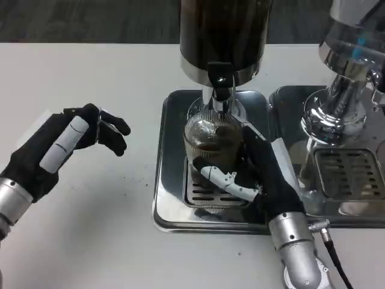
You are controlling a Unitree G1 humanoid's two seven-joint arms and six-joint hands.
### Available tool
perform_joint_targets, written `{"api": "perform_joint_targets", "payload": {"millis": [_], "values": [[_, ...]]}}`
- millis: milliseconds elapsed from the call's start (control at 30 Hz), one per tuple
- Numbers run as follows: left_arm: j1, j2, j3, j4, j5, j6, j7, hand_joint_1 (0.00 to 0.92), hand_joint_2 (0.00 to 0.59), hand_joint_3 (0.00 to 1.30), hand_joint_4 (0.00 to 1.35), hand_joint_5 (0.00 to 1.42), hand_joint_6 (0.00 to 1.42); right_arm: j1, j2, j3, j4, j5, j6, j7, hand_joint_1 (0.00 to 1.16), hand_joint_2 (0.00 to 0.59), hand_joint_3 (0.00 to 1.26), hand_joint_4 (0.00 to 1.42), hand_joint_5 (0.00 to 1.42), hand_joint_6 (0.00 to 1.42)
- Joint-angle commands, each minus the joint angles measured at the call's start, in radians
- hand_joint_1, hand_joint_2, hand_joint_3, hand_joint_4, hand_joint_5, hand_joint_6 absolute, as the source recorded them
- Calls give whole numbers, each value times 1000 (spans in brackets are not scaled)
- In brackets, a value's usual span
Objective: Grasp the cup under the faucet to collect the drink, then remove the cup.
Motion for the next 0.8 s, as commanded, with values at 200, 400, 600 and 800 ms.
{"api": "perform_joint_targets", "payload": {"millis": [200, 400, 600, 800], "values": [[17, 14, -5, 9, 14, -8, 16, 0, 145, 716, 747, 714, 608, 27, 13, 26, 11, -56, 24, -111, 774, 204, 364, 516, 614, 815], [18, 14, -7, 9, 15, -11, 17, 0, 155, 710, 752, 714, 608, 34, 17, 35, 15, -81, 12, -182, 792, 207, 427, 598, 715, 969], [18, 13, -5, 8, 17, -11, 17, 0, 158, 704, 753, 719, 608, 38, 19, 41, 22, -103, 0, -235, 792, 207, 462, 633, 768, 1054], [20, 9, -6, 8, 18, -12, 14, 0, 170, 696, 753, 731, 607, 57, 21, 41, 10, -124, -28, -312, 792, 207, 511, 685, 827, 1148]]}}
